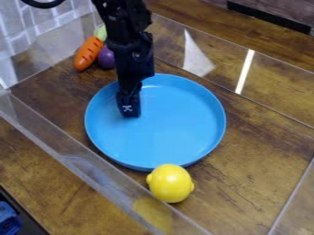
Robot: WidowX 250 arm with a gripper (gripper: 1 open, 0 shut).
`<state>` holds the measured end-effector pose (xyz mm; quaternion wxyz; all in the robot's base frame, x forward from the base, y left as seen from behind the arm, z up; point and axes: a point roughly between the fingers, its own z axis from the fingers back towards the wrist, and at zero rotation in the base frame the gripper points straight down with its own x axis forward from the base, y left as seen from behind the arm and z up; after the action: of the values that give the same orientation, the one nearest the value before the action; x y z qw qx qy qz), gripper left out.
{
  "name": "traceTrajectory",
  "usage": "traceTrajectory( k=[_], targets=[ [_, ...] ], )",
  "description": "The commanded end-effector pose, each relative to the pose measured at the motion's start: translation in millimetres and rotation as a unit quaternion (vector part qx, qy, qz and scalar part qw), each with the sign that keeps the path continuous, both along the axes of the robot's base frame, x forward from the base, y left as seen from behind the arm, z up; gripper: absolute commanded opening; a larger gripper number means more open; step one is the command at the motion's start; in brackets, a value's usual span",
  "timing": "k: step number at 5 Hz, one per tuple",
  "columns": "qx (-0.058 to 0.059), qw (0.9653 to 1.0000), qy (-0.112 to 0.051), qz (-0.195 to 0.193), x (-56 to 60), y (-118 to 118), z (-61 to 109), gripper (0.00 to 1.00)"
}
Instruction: Put the purple eggplant on the blue tray
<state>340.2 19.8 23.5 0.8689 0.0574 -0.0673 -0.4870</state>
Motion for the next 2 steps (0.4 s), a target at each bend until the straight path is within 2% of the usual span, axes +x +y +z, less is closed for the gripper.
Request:
traceTrajectory(
  k=[1,2],
  targets=[
    [0.008,0.9998,-0.015,-0.005,4.7,-3.4,10.7,1.0],
    [0.013,0.9996,-0.026,-0.001,8.6,-1.5,16.2,1.0]
  ],
)
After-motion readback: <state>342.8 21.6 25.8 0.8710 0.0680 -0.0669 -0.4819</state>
